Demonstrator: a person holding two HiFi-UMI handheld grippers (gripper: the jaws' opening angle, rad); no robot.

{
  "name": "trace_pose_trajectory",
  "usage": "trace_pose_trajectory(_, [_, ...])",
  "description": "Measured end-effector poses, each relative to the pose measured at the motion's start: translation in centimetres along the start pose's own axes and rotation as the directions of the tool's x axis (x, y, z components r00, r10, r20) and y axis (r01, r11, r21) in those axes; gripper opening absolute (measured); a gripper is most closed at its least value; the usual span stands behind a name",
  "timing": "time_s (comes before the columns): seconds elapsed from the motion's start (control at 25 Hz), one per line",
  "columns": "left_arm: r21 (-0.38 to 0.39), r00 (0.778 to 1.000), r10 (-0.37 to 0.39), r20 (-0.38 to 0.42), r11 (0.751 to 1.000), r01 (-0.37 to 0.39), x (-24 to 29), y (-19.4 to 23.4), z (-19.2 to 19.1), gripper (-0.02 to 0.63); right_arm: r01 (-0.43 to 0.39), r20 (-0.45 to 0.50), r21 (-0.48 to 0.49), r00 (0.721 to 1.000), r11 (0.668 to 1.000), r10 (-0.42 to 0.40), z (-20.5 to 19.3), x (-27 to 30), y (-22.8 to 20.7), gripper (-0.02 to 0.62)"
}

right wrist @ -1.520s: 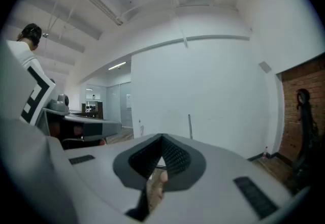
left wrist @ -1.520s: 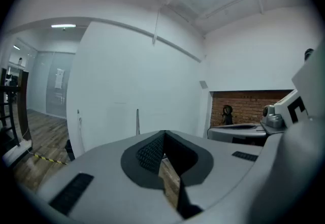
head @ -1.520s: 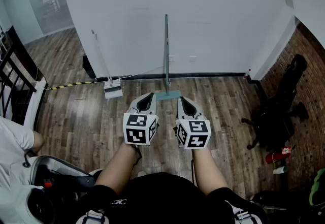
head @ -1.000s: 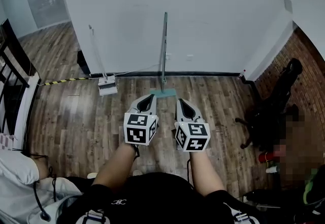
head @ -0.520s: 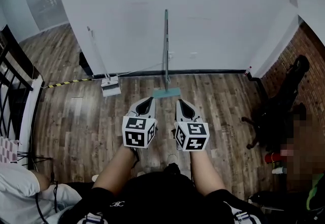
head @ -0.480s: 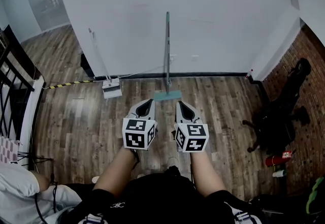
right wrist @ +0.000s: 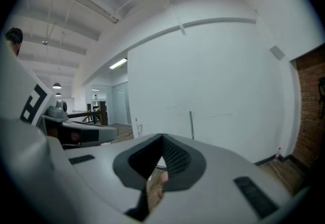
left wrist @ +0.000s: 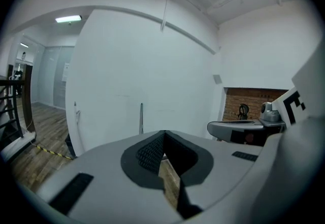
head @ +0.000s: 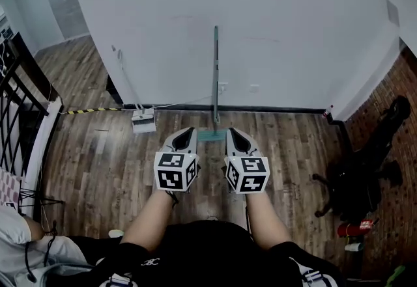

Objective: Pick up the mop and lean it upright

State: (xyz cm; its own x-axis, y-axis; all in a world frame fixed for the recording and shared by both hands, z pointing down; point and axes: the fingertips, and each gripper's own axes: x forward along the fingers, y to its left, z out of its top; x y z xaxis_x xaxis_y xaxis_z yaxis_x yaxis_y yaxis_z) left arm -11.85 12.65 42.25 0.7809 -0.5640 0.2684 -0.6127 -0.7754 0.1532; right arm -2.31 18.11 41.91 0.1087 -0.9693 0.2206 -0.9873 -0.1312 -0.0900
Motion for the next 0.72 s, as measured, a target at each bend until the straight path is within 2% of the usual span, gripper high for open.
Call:
trace_pose_trajectory(0.4, [0.004,0.999,-0.010,-0.039,1.000,0.010,7.1,-2.2,0.0,-0.002,-0.015,-0.024,0.015,1.000,1.000,0.015,0.0,3.3,-6.0,0.012])
trace_pose_trajectory(0.72, [-0.016,0.999,-0.036,-0.035,0.999,0.036,13.9,0.3,0.9,-0.002,-0.012,-0.045,-0.005,0.999,1.000,0.012,0.2,9.9,-8.5,0.012])
